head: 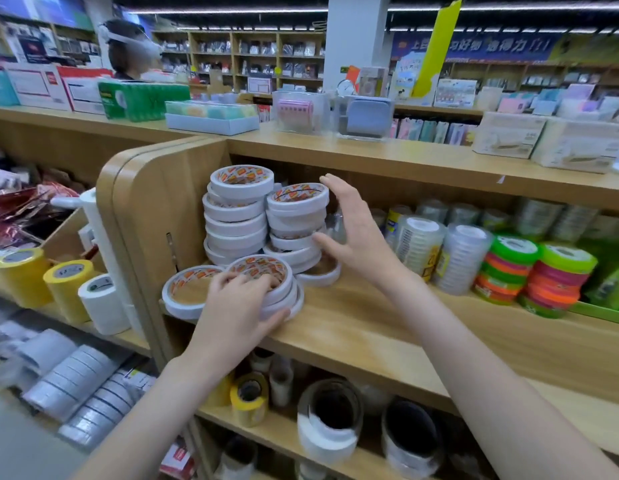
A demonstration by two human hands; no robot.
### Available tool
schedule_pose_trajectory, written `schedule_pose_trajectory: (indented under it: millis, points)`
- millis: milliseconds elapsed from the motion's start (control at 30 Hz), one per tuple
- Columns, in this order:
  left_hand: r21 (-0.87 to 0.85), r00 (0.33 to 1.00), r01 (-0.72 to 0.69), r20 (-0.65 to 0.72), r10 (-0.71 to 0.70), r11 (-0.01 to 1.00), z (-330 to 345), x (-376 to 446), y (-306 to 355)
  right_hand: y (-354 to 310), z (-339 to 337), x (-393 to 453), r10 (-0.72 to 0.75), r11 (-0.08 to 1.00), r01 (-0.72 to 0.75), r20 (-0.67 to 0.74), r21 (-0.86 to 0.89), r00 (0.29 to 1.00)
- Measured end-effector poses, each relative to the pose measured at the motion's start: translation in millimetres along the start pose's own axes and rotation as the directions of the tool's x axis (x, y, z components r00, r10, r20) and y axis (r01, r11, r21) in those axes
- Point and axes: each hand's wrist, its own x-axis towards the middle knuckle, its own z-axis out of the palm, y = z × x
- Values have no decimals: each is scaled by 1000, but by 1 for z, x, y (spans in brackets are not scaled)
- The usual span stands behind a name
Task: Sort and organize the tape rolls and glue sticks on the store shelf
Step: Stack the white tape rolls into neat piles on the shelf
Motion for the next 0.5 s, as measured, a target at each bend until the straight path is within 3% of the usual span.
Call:
schedule_pose_trajectory:
  millis: [133, 233, 367, 500]
  points:
    - [-171, 987, -59, 138, 83, 983, -7, 9, -13, -9, 12, 26, 132, 944, -69, 178, -324, 975]
    - [-143, 986, -89, 130, 107, 986, -6, 9, -17, -20, 17, 34, 225, 842, -128, 125, -523, 966]
    - [-112, 988, -157, -6, 157, 981, 5, 4, -17, -27, 18, 35, 291, 832, -175, 146, -526, 946]
    - [-102, 983, -178, -50, 174, 979, 10, 4, -19, -34, 14, 31, 348, 823, -190, 212, -535, 913]
